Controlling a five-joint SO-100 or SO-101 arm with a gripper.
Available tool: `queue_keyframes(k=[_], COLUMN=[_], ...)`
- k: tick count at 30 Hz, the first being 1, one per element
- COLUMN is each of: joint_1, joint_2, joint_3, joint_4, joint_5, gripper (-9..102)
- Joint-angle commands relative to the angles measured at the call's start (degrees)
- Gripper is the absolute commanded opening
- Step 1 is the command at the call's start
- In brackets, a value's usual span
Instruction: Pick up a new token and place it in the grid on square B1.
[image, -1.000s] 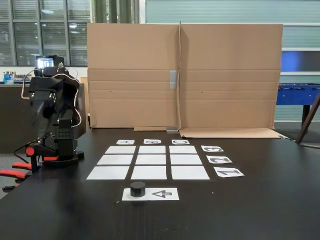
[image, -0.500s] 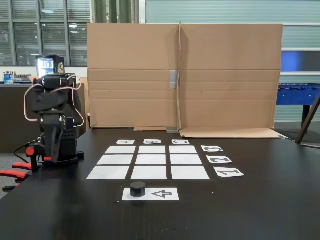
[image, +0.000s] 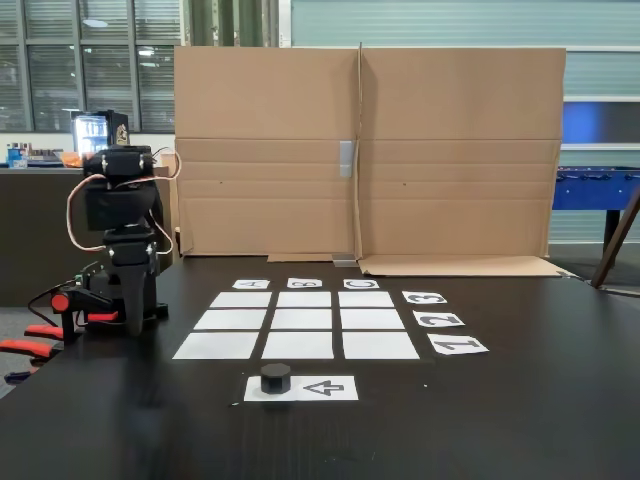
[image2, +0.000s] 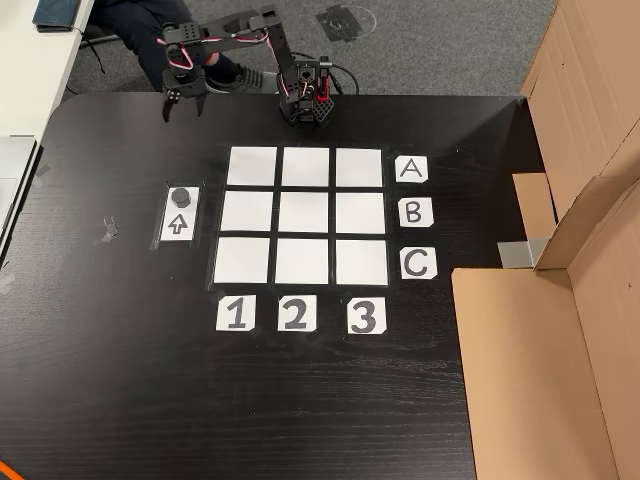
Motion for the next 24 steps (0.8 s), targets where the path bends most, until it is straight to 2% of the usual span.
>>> queue_keyframes(k=[1, 24], joint_1=[-1.8, -15.4], joint_2=[-2.2, -17.3], joint_3=[-6.2, -26.4], joint_4=[2.0, 1.9], joint_5=[1.2, 12.5], gripper=[30, 30])
